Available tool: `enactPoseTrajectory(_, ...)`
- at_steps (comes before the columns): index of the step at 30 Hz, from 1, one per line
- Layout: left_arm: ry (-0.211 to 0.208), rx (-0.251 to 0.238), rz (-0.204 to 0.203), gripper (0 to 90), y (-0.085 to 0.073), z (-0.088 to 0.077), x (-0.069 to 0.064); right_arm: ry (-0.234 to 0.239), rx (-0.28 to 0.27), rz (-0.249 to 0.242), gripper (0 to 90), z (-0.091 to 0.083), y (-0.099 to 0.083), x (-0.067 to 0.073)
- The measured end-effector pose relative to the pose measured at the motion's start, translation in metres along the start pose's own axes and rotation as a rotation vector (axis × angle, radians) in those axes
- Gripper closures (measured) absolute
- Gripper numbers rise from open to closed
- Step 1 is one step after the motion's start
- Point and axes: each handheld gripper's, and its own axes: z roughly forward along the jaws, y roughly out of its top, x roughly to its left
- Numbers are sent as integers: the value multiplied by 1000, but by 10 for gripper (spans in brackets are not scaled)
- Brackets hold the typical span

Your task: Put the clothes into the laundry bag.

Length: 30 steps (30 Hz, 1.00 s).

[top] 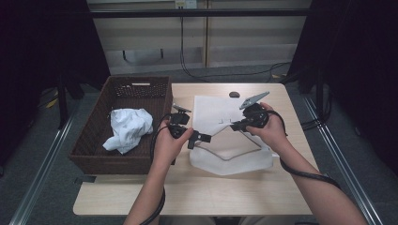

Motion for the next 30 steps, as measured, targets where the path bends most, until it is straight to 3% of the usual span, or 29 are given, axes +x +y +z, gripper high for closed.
enactPoseTrajectory(6, 2, 2, 4, 66, 0, 0, 0, 4, -14, 1, 878, -2, 4, -1)
enactPoseTrajectory(8, -3, -16, -22, 66, 0, 2, -2, -3, -6, -1, 878, -2, 5, -1)
enactPoseTrajectory(12, -4, -17, -24, 66, 0, 2, -1, 1, -5, 1, 879, -3, 6, -1)
enactPoseTrajectory(15, -1, -16, -12, 67, 0, 1, -1, -1, -18, 3, 879, -5, 8, -2)
enactPoseTrajectory(17, 3, 4, 17, 67, 0, 0, 1, 5, -18, -4, 879, -6, 8, -2)
enactPoseTrajectory(19, 1, -15, -10, 68, -1, 2, -1, -3, -17, -2, 879, -6, 9, -2)
enactPoseTrajectory(20, 2, 7, 14, 67, 0, 1, 0, 3, -21, 5, 878, -6, 9, -2)
enactPoseTrajectory(23, 6, -9, -2, 67, -1, 3, -1, 5, -23, 0, 878, -7, 10, -2)
enactPoseTrajectory(25, 7, 15, 29, 67, 0, 2, 1, 2, -21, 5, 878, -8, 11, -2)
enactPoseTrajectory(30, 12, -10, -4, 66, -1, 4, -1, 3, -36, 1, 879, -11, 13, -4)
